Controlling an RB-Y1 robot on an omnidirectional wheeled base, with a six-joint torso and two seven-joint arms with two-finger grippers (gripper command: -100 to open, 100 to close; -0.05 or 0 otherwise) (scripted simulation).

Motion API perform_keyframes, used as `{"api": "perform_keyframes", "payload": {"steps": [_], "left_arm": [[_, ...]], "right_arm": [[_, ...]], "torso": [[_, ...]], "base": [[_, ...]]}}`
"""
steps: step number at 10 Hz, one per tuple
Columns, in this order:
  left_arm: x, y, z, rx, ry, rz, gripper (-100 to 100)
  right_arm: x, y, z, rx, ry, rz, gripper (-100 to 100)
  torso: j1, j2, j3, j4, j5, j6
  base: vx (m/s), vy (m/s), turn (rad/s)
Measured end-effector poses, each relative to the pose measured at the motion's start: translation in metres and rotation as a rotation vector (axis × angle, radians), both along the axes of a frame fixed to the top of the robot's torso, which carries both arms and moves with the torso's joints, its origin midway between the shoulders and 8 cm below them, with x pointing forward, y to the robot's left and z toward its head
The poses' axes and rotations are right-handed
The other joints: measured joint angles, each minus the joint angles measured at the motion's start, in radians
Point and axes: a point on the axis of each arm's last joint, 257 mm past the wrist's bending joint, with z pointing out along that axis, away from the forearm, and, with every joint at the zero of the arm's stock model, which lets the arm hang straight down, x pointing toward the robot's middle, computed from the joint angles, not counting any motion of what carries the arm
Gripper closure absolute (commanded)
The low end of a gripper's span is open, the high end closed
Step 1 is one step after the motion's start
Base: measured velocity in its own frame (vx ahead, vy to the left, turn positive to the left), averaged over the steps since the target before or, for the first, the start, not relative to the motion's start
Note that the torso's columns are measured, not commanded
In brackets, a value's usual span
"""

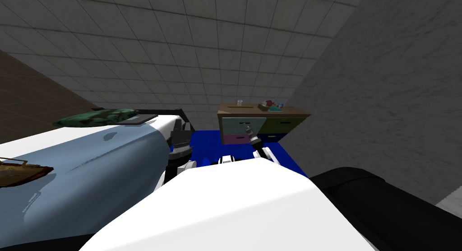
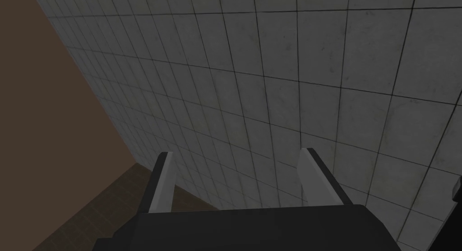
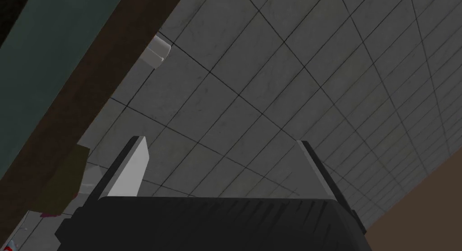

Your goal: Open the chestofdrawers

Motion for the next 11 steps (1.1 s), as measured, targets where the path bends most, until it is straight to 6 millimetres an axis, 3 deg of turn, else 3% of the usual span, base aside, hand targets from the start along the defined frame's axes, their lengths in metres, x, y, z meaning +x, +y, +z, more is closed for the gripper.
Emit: {"api": "perform_keyframes", "payload": {"steps": [6,11], "left_arm": [[0.000,0.000,0.000,0.000,0.000,0.000,0],[0.000,0.000,0.000,0.000,0.000,0.000,0]], "right_arm": [[0.007,-0.017,-0.075,-0.230,0.173,-0.093,-100],[0.006,-0.053,-0.134,-0.438,0.317,-0.188,-100]], "torso": [[0.000,0.000,0.000,0.000,0.000,0.000],[0.000,0.000,0.000,0.000,0.000,0.001]], "base": [[0.009,0.006,0.146],[0.010,0.005,0.166]]}}
